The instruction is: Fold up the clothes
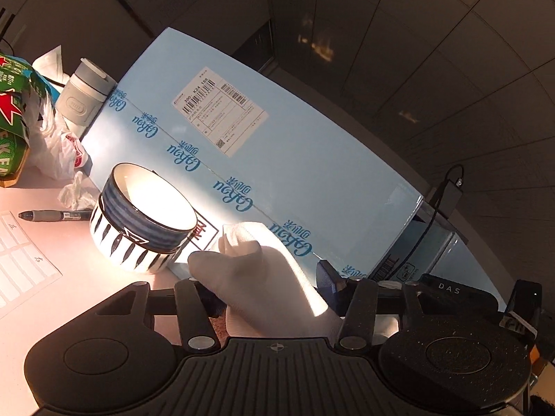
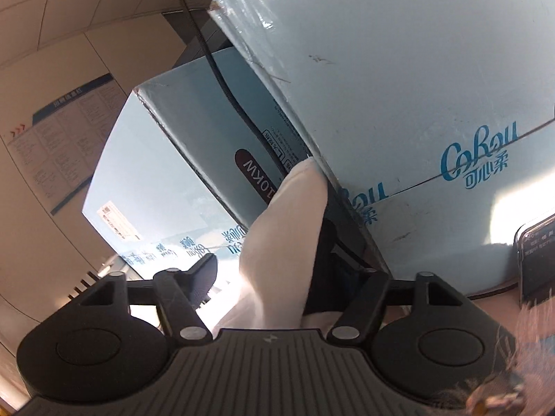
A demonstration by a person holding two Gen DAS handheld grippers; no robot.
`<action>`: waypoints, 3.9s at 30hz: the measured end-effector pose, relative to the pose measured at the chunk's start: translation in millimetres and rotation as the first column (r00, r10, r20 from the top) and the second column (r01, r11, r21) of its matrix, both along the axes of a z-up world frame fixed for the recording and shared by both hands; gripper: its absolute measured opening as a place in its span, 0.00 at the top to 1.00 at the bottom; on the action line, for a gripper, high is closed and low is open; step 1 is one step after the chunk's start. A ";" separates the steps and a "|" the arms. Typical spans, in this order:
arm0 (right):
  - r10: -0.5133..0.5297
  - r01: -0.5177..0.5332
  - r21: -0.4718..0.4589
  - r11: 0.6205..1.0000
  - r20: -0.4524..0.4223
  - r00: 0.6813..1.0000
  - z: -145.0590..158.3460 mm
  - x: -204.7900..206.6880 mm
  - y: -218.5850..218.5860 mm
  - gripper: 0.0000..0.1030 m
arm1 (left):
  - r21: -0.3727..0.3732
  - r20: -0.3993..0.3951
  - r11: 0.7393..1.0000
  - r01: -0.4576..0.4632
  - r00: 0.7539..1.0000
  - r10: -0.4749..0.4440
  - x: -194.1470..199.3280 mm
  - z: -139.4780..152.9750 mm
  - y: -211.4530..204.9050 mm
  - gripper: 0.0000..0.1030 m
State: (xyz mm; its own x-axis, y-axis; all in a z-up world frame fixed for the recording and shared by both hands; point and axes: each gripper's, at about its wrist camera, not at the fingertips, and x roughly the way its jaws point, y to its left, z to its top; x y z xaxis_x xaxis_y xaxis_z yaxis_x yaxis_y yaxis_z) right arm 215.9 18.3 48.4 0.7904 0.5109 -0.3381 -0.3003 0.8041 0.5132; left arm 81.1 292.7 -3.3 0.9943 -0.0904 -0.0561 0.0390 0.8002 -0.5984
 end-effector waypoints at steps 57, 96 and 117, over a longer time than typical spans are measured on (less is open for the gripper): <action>-0.435 0.432 0.052 0.900 0.077 0.897 -80.9 -378.7 -319.3 0.41 | 0.693 -0.213 0.625 0.360 0.930 -0.299 -27.1 10.3 -343.6 0.18; -0.349 0.341 -0.071 0.937 -0.161 0.923 -82.4 -265.8 -331.7 0.17 | 0.608 -0.031 0.776 0.169 0.981 -0.190 -148.2 43.4 -260.2 0.94; -0.198 0.170 -0.692 0.702 0.041 0.979 -86.1 -280.9 -263.1 0.80 | 0.621 -0.125 0.774 0.119 0.991 -0.052 -179.0 11.6 -216.3 0.44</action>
State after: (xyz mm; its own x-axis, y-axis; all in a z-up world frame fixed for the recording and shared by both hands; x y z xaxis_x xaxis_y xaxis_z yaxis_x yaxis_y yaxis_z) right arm -65.1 -244.8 -37.8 0.8245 -0.0291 -0.5651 -0.1014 0.9749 -0.1982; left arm -97.9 76.5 8.3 0.9707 -0.0868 -0.2240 0.0958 0.9950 0.0297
